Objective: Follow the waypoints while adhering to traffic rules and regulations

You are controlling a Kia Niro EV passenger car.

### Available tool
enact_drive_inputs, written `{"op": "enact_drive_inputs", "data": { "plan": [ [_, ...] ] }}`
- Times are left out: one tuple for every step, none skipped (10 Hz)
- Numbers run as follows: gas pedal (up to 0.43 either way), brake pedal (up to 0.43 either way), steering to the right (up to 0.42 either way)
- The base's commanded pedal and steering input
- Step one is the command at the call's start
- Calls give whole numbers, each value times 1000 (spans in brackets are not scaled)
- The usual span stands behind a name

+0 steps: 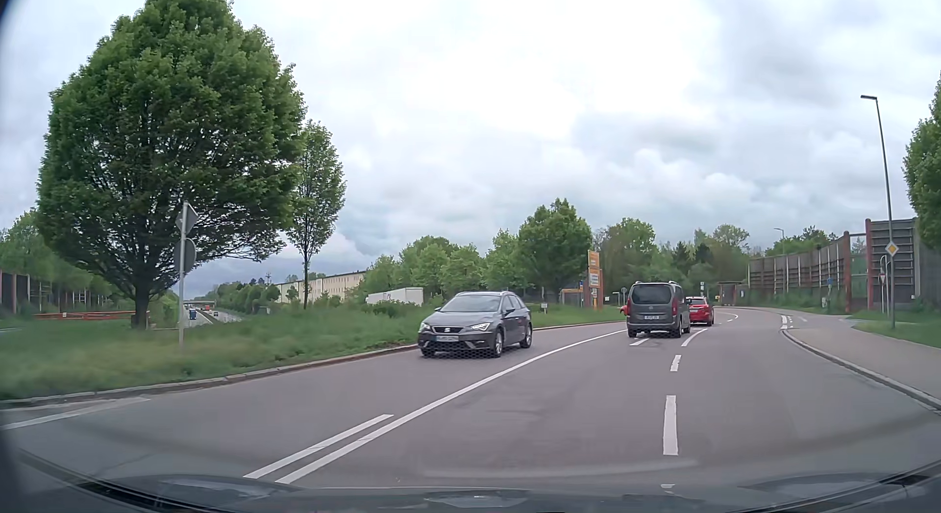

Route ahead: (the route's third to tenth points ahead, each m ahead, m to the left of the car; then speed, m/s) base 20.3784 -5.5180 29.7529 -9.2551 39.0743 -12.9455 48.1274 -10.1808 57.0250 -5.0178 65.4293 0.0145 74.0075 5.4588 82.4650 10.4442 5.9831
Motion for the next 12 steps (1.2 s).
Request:
{"op": "enact_drive_inputs", "data": {
  "plan": [
    [118,12,94],
    [130,12,94],
    [130,6,93],
    [130,12,92],
    [130,12,90],
    [130,12,89],
    [118,12,97],
    [0,6,105],
    [0,12,107],
    [0,12,107],
    [0,104,107],
    [0,152,106]
  ]
}}
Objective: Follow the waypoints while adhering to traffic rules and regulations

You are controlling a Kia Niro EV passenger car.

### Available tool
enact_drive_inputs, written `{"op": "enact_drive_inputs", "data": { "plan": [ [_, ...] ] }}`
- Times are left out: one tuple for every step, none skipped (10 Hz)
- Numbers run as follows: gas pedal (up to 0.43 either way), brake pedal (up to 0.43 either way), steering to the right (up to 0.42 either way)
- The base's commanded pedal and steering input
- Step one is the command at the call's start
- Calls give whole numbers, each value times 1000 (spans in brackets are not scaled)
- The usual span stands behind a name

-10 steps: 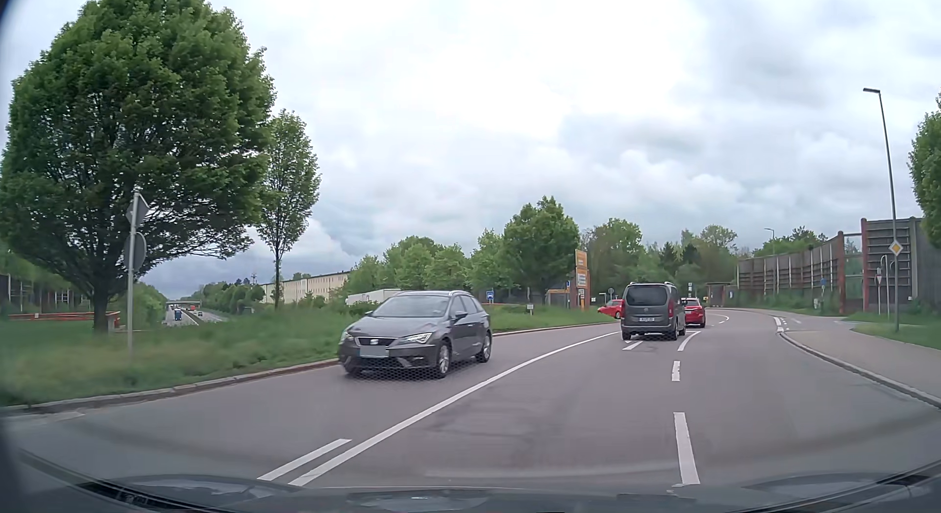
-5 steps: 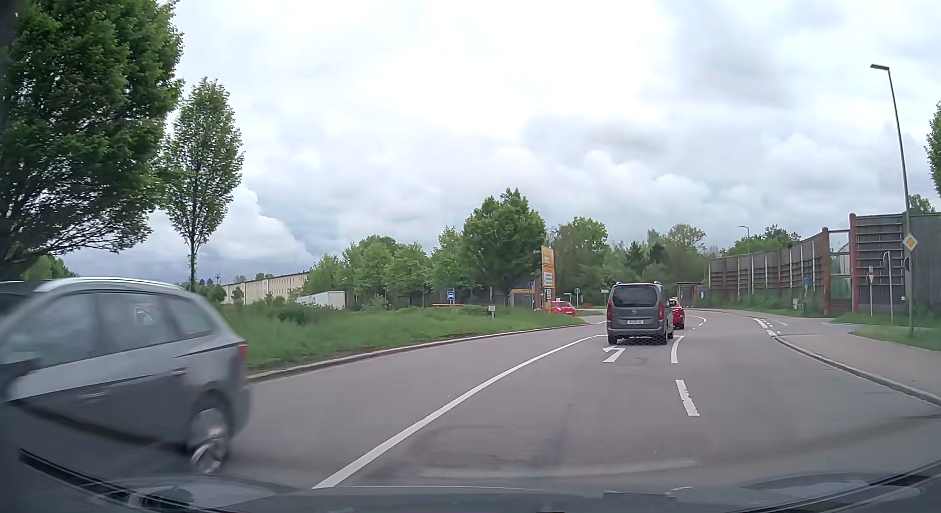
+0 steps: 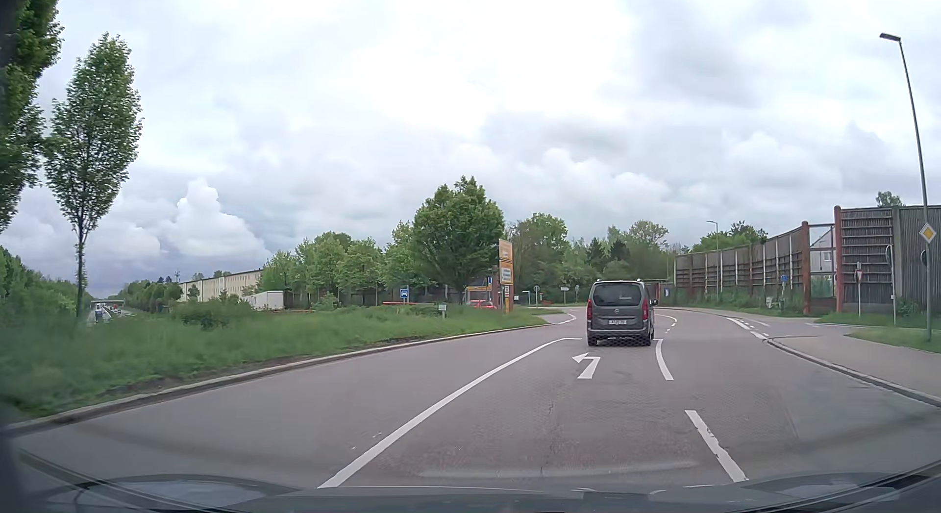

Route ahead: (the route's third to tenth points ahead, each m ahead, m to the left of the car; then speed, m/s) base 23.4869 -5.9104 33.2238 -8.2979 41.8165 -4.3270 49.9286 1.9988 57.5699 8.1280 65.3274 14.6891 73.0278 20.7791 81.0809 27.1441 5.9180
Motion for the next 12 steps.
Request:
{"op": "enact_drive_inputs", "data": {
  "plan": [
    [0,189,106],
    [0,232,101],
    [0,238,94],
    [0,238,90],
    [0,238,90],
    [0,232,90],
    [0,238,90],
    [0,232,90],
    [0,238,89],
    [0,238,87],
    [0,232,85],
    [0,220,86]
  ]
}}
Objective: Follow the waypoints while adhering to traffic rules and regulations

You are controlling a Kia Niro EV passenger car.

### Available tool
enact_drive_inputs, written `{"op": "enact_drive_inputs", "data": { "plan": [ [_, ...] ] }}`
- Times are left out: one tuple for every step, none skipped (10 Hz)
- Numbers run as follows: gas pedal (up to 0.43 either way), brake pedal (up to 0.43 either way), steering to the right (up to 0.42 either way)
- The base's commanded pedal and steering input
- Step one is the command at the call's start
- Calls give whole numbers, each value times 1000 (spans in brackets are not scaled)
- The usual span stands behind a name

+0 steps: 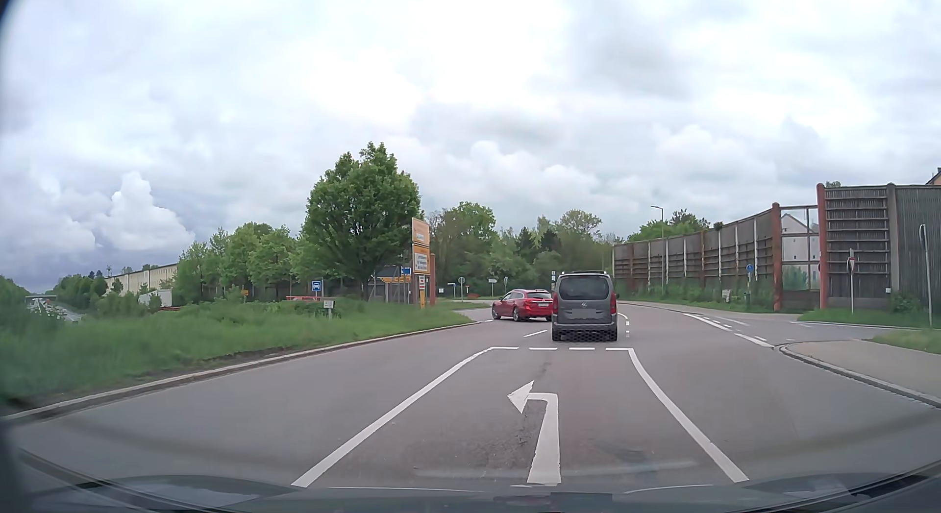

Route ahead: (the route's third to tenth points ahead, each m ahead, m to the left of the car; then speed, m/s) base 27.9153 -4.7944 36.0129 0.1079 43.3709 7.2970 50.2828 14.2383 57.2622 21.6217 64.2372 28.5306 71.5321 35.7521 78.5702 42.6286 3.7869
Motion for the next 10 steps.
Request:
{"op": "enact_drive_inputs", "data": {
  "plan": [
    [0,159,85],
    [0,73,85],
    [0,12,85],
    [0,12,84],
    [0,12,84],
    [0,6,84],
    [0,12,84],
    [8,12,83],
    [39,12,81],
    [47,12,80]
  ]
}}
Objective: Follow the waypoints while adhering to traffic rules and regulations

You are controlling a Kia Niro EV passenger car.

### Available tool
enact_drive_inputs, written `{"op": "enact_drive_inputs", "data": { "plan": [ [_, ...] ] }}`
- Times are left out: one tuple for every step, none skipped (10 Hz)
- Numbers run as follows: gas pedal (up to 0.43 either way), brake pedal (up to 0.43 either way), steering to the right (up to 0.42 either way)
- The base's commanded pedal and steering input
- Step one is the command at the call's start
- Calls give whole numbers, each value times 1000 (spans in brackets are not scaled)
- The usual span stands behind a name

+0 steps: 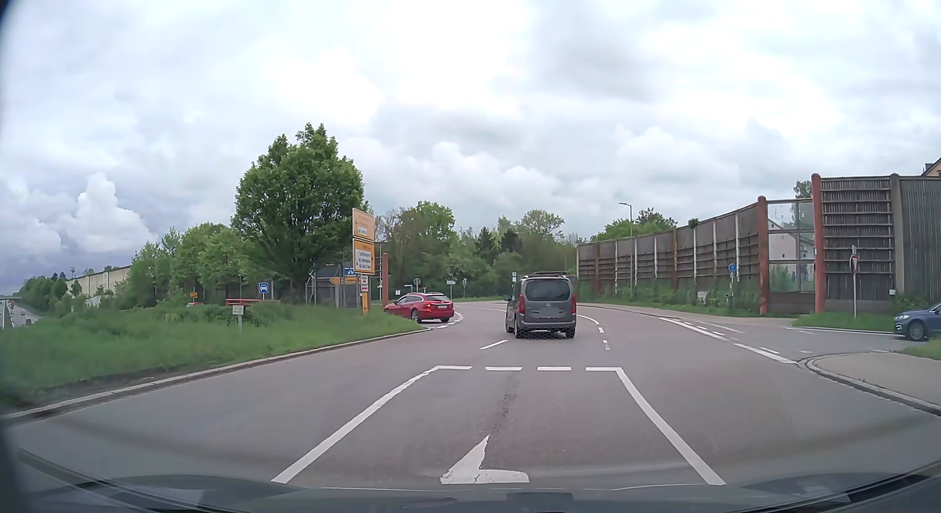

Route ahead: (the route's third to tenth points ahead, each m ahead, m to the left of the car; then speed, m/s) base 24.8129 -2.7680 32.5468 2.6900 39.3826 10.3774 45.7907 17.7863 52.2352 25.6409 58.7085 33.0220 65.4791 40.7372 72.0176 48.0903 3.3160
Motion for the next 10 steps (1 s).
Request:
{"op": "enact_drive_inputs", "data": {
  "plan": [
    [98,18,79],
    [130,12,78],
    [130,12,72],
    [150,12,64],
    [189,12,58],
    [220,12,49],
    [220,12,42],
    [220,12,36],
    [220,12,33],
    [220,12,33]
  ]
}}
